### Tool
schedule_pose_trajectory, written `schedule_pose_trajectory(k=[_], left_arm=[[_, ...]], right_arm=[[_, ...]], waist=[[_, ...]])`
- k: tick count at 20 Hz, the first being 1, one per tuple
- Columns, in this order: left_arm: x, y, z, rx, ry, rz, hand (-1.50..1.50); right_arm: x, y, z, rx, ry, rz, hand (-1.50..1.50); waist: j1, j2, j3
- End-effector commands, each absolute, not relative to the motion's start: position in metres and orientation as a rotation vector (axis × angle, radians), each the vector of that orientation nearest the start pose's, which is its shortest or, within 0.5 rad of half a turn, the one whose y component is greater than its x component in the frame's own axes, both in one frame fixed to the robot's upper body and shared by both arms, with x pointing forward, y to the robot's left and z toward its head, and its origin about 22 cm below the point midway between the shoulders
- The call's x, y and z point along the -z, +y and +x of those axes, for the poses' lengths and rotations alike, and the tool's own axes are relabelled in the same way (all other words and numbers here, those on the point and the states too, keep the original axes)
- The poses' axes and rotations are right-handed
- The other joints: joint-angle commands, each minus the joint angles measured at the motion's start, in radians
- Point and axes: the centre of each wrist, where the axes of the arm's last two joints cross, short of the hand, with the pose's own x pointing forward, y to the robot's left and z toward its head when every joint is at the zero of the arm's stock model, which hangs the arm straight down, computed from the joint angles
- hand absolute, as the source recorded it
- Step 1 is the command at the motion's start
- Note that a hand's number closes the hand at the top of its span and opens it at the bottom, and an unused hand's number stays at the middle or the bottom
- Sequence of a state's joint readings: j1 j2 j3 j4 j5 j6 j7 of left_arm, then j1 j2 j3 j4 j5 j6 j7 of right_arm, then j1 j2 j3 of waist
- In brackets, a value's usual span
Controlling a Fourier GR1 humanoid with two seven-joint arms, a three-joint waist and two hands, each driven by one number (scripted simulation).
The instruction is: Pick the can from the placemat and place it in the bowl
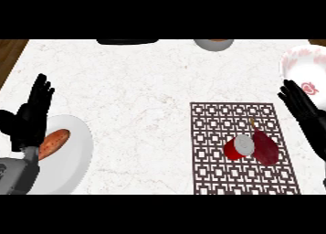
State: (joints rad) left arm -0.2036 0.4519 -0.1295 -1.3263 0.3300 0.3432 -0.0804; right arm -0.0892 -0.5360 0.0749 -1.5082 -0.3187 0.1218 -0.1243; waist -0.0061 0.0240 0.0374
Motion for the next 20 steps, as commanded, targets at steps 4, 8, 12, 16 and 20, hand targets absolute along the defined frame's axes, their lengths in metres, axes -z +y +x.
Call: schedule_pose_trajectory(k=[4, 8, 12, 16, 20], left_arm=[[-0.048, 0.311, 0.297, 0.035, -1.613, 0.384, 0.0], [-0.035, 0.318, 0.286, 0.038, -1.561, 0.386, 0.0], [-0.039, 0.327, 0.271, 0.022, -1.528, 0.37, 0.0], [-0.054, 0.326, 0.274, 0.046, -1.551, 0.367, 0.0], [-0.061, 0.314, 0.261, 0.063, -1.561, 0.343, 0.0]], right_arm=[[-0.134, -0.321, 0.281, -0.465, -1.984, 0.007, 1.5], [-0.153, -0.387, 0.262, -0.877, -1.548, -0.707, -1.5], [-0.087, -0.354, 0.204, -0.506, -1.611, -0.724, -1.5], [-0.08, -0.317, 0.153, -0.621, -1.644, -0.751, -1.5], [-0.096, -0.311, 0.122, -0.598, -1.571, -0.808, -1.5]], waist=[[0.005, -0.032, -0.037], [-0.052, -0.036, -0.059], [-0.064, -0.051, -0.038], [-0.03, -0.034, -0.038], [-0.008, -0.03, -0.038]])
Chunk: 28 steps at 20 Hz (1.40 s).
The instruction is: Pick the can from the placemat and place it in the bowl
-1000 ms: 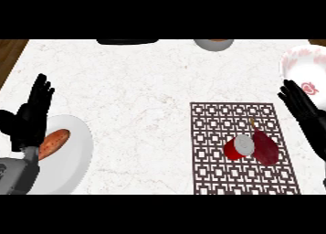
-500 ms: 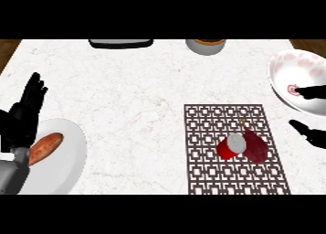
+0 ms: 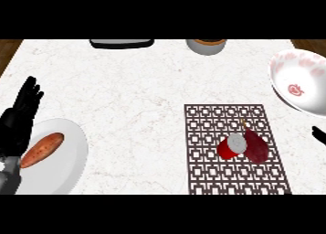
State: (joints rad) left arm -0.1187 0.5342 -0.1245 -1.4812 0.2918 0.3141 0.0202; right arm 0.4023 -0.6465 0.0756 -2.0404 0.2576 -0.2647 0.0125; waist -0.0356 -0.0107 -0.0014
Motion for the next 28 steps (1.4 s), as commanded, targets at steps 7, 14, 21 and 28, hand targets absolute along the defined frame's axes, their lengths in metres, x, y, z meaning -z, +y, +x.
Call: schedule_pose_trajectory(k=[7, 14, 21, 28], left_arm=[[-0.058, 0.313, 0.279, 0.06, -1.569, 0.339, 0.0], [-0.062, 0.302, 0.273, 0.071, -1.602, 0.302, 0.0], [-0.059, 0.305, 0.281, 0.094, -1.577, 0.291, 0.0], [-0.049, 0.304, 0.273, 0.098, -1.573, 0.291, 0.0]], right_arm=[[-0.167, -0.298, 0.15, -0.633, -1.533, -0.812, -1.5], [-0.186, -0.279, 0.185, -0.864, -1.299, -0.808, -1.5], [-0.191, -0.269, 0.235, -1.028, -1.082, -0.717, -1.5], [-0.178, -0.239, 0.264, -1.173, -0.934, -0.577, -1.5]], waist=[[0.037, 0.012, 0.0], [0.074, 0.016, -0.001], [0.07, 0.017, -0.001], [0.056, 0.013, 0.0]])
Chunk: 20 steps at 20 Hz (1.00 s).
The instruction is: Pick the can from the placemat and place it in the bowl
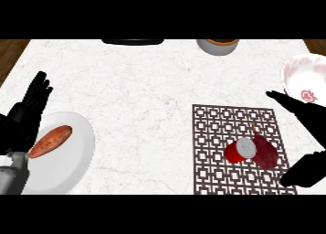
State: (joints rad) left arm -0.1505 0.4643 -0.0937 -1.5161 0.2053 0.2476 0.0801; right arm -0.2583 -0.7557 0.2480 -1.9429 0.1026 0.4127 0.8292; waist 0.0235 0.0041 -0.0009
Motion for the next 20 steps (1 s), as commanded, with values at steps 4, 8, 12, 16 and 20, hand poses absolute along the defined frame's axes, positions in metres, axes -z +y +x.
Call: schedule_pose_trajectory(k=[4, 8, 12, 16, 20], left_arm=[[-0.052, 0.305, 0.278, 0.076, -1.576, 0.307, 0.0], [-0.057, 0.301, 0.274, 0.079, -1.562, 0.314, 0.0], [-0.055, 0.305, 0.277, 0.073, -1.584, 0.325, 0.0], [-0.064, 0.304, 0.281, 0.073, -1.581, 0.31, 0.0], [-0.06, 0.304, 0.251, 0.065, -1.58, 0.333, 0.0]], right_arm=[[-0.133, -0.225, 0.264, -1.237, -0.792, -0.548, -1.5], [-0.15, -0.232, 0.276, -1.268, -0.733, -0.574, -1.5], [-0.122, -0.213, 0.267, -1.295, -0.833, -0.686, -1.5], [-0.121, -0.221, 0.268, -1.282, -0.876, -0.762, -1.5], [-0.091, -0.205, 0.259, -1.276, -0.843, -0.713, -1.5]], waist=[[-0.014, -0.002, 0.0], [-0.019, -0.005, 0.0], [-0.019, -0.004, 0.001], [-0.023, -0.005, 0.001], [-0.018, -0.005, 0.001]])
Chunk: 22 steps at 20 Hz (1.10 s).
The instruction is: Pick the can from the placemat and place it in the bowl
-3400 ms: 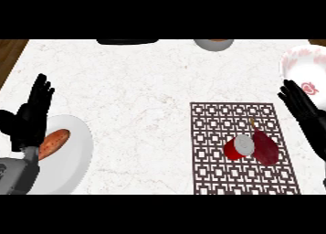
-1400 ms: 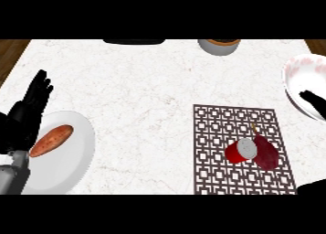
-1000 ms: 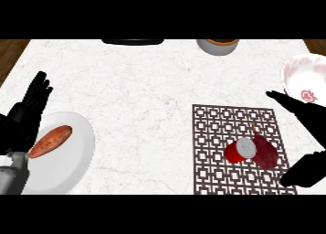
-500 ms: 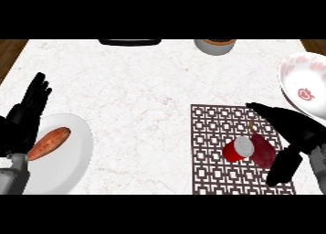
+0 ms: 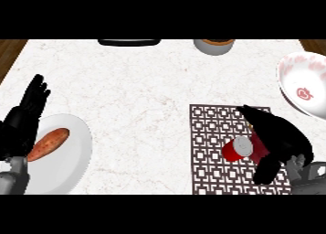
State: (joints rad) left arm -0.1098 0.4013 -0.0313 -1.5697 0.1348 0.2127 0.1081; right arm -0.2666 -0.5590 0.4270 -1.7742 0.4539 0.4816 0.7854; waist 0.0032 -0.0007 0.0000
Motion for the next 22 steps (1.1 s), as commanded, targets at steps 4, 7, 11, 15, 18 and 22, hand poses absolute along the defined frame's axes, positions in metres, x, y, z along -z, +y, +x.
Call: schedule_pose_trajectory(k=[4, 7, 11, 15, 18, 22], left_arm=[[-0.052, 0.301, 0.28, 0.061, -1.57, 0.335, 0.0], [-0.066, 0.288, 0.283, 0.084, -1.581, 0.331, 0.0], [-0.056, 0.311, 0.275, 0.053, -1.565, 0.325, 0.0], [-0.067, 0.308, 0.283, 0.065, -1.567, 0.344, 0.0], [-0.062, 0.319, 0.272, 0.064, -1.569, 0.336, 0.0], [-0.062, 0.308, 0.283, 0.088, -1.567, 0.332, 0.0]], right_arm=[[-0.08, -0.219, 0.259, -1.267, -0.813, -0.658, -1.5], [-0.076, -0.193, 0.261, -1.305, -0.78, -0.68, -1.5], [-0.048, -0.221, 0.257, -1.273, -0.797, -0.677, -1.5], [-0.052, -0.214, 0.26, -1.266, -0.81, -0.684, -1.5], [-0.051, -0.19, 0.276, -1.273, -0.795, -0.686, -1.5], [-0.019, -0.21, 0.271, -1.256, -0.769, -0.67, -1.5]], waist=[[-0.004, 0.001, 0.0], [-0.003, 0.0, 0.0], [-0.003, 0.0, 0.0], [-0.004, 0.0, 0.0], [0.0, 0.0, 0.0], [-0.003, 0.001, 0.0]])
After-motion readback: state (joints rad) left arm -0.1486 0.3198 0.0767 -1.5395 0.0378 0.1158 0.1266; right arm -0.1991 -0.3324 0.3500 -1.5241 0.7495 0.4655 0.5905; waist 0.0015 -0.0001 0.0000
